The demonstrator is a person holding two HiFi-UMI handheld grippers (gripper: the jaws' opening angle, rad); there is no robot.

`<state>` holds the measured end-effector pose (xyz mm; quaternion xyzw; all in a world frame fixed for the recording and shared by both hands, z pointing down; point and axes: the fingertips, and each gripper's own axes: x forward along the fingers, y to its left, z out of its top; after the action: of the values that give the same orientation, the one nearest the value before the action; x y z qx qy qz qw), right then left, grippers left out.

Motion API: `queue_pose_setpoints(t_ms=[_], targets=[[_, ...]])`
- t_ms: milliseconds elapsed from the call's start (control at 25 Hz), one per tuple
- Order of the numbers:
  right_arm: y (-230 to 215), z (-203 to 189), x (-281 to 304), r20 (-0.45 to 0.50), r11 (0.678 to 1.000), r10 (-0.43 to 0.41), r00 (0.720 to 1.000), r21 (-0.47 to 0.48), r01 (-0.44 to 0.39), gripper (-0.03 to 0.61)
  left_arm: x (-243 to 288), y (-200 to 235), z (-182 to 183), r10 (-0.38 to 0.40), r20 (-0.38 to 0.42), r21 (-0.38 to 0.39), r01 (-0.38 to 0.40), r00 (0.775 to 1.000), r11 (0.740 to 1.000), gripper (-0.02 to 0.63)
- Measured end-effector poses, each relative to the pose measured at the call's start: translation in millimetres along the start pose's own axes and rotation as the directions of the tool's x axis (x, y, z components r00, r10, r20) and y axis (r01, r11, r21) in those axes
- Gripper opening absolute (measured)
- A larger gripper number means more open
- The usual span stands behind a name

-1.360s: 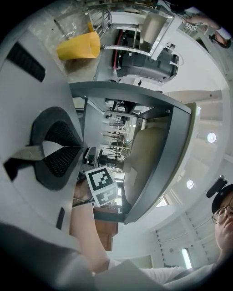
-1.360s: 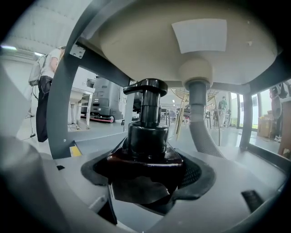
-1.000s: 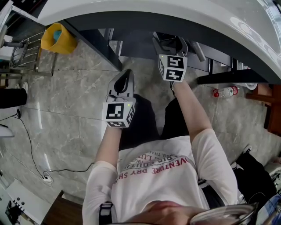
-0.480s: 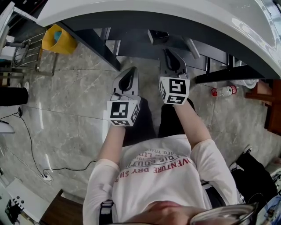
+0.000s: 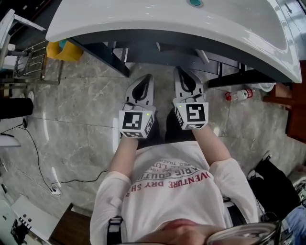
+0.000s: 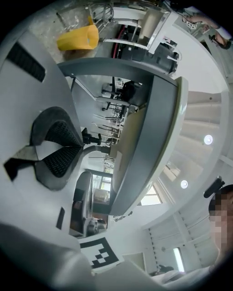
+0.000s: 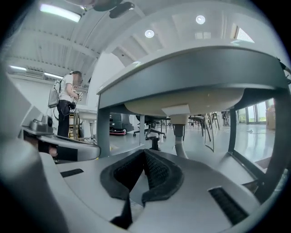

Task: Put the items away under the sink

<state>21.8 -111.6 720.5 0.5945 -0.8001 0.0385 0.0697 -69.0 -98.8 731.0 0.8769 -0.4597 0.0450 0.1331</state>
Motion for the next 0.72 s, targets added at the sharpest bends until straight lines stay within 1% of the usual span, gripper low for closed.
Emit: queue_pose_setpoints(t_ms=[160,400,520,720], targets=[[-1,51,-20,-0.045,1.000,-0.018,0.999,0.008,0.018,0.025,-16,-15,50,0.000,-0.044,-0.031,-0.001,0.999,1.000,0.023],[2,146,-52,-0.071,0.998,-0.024,0.997,0.055,0.028,0.025,-44,-43,139,-0.024,-0.089,-0.043,0.021,0.996,0.999,0.023],[3,203,-72,-0.072,0.997,-0.028,0.997,0.068,0.033,0.025,-58,-60,194,-0.035,-0.094,-0.052,0.030,0.995,0.998,0.023],[-7,303,-109,-0.068,0.996,-0.050,0.996,0.069,0.055,0.025,-84,-98,294,-0.057,-0.082,-0.034,0.055,0.995,0.998,0.023]])
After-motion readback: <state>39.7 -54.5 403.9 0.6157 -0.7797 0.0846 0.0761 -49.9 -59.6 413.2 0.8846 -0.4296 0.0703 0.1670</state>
